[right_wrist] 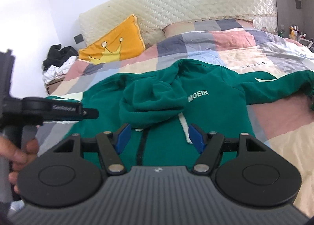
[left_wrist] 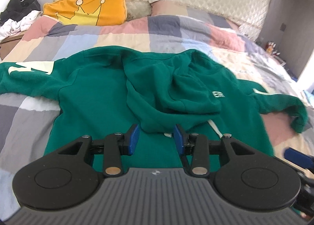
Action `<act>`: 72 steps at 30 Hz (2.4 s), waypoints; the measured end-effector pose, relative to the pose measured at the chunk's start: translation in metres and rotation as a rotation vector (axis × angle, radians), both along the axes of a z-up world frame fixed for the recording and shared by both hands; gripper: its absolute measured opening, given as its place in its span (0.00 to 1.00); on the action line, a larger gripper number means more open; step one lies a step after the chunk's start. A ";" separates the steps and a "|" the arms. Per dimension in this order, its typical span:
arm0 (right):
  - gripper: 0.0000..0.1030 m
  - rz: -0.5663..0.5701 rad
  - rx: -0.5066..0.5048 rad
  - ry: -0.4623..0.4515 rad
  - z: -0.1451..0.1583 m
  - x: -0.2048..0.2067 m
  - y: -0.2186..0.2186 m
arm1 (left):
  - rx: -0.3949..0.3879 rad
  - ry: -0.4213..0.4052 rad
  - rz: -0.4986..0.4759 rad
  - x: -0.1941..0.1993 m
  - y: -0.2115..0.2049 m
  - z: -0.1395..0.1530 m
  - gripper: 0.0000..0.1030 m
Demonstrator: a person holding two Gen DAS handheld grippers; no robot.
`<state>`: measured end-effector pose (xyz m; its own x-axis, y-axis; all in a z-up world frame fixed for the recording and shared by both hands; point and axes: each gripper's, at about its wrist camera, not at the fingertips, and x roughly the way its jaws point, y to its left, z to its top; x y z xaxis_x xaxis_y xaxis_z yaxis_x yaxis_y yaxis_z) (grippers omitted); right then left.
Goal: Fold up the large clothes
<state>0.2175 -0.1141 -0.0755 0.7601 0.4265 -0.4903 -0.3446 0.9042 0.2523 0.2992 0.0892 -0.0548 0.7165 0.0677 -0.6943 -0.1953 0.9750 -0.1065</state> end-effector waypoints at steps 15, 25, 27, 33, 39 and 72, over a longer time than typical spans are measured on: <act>0.65 -0.040 -0.048 0.049 -0.043 0.050 -0.006 | -0.010 -0.076 0.153 0.172 0.061 -0.061 0.64; 0.65 -0.052 -0.028 0.111 -0.064 0.073 -0.001 | -0.372 -0.097 0.326 0.265 0.135 -0.101 0.65; 0.65 -0.050 -0.029 0.124 -0.068 0.075 0.001 | -0.379 -0.075 0.324 0.282 0.140 -0.108 0.64; 0.65 -0.034 -0.058 0.143 -0.078 0.083 0.011 | -0.152 0.030 0.289 0.328 0.130 -0.102 0.14; 0.65 -0.045 -0.067 0.144 -0.081 0.088 0.012 | 0.021 -0.029 0.351 0.354 0.138 -0.075 0.11; 0.65 -0.289 0.043 0.083 -0.065 0.090 -0.046 | 0.195 0.123 -0.416 0.226 -0.099 -0.087 0.48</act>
<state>0.3076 -0.1596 -0.1405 0.8109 0.2199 -0.5423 -0.0507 0.9497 0.3091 0.5250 -0.0094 -0.1417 0.6236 -0.0698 -0.7786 0.2162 0.9726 0.0859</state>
